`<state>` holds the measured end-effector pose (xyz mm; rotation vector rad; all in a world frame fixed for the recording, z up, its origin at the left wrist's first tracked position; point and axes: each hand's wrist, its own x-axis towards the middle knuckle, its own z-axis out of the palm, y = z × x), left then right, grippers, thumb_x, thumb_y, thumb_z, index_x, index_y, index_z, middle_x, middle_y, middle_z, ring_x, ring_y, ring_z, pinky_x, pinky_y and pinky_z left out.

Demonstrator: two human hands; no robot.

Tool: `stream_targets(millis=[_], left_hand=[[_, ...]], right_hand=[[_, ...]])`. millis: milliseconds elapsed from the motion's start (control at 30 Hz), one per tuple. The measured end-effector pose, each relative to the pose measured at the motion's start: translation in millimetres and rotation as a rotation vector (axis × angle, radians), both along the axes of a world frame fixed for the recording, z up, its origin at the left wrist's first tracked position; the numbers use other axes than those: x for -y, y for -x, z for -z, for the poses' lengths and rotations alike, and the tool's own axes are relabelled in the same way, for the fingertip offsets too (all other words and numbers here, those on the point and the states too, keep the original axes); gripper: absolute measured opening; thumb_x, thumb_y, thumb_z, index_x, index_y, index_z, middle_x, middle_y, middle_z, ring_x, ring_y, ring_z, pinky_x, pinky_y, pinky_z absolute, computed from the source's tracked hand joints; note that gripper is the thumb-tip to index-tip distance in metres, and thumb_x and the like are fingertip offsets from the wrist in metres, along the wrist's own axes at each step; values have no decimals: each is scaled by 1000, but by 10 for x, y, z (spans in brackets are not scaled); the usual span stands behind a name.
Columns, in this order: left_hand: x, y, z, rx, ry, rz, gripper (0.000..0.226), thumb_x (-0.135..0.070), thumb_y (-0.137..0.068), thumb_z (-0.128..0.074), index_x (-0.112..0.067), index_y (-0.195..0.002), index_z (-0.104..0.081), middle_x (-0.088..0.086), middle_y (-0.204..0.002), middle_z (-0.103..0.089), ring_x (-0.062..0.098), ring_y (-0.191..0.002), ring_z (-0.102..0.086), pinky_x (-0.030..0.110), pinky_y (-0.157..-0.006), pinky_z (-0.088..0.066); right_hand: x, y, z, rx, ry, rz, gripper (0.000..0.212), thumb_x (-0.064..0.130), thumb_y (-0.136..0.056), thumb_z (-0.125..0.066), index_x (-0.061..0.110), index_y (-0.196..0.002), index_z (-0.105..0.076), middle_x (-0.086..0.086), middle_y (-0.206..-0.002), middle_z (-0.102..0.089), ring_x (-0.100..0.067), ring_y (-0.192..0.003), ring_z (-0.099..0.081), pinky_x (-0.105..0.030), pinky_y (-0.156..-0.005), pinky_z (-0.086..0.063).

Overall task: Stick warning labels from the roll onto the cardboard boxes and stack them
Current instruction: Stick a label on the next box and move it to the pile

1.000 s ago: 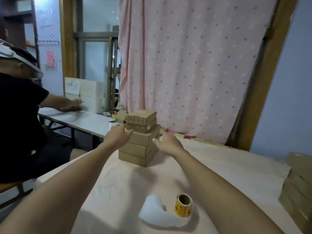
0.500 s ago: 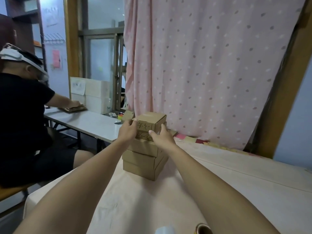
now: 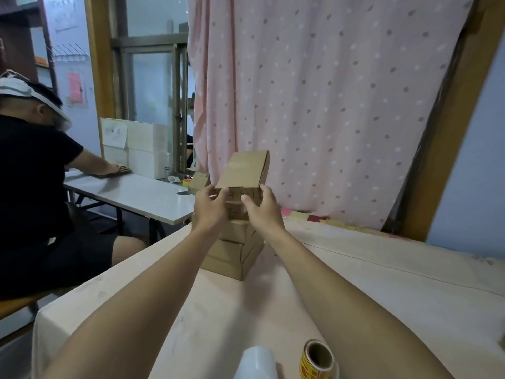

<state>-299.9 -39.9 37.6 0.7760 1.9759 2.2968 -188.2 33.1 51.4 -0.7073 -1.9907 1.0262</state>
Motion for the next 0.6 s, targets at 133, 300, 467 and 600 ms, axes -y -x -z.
stream_targets(millis=[133, 300, 467, 600], left_hand=[[-34, -369, -81, 44, -81, 49, 27, -37, -94, -68, -18, -112, -72, 2, -113, -69, 21, -106, -66, 37, -89, -55], [-81, -1033, -95, 18, -133, 149, 7, -18, -90, -74, -16, -97, -73, 2, -95, -74, 19, -91, -69, 31, -86, -59], [-118, -1856, 35, 37, -112, 268, 26, -25, -87, -77, -14, -109, -70, 1, -103, -73, 15, -96, -69, 35, -90, -56], [-169, -2515, 191, -49, 8, 317, 20, -23, -88, -74, -16, -105, -66, 1, -103, -69, 14, -95, -65, 21, -73, -46]], right_hand=[[15, -336, -156, -211, 98, 102, 34, 42, -97, -63, 19, -119, -51, -2, -134, -52, -15, -109, -54, -29, -85, -42], [-43, -991, -190, -364, 200, 235, 27, 37, -87, -72, 28, -93, -48, 0, -121, -57, -19, -102, -63, -38, -86, -57], [-38, -1930, 4, -479, 343, 252, 40, 26, -92, -74, 19, -123, -52, 4, -118, -60, -10, -92, -66, -40, -97, -58], [9, -2725, 170, -447, 315, 357, 52, 26, -88, -79, 17, -134, -55, 3, -124, -64, -12, -104, -65, -36, -99, -56]])
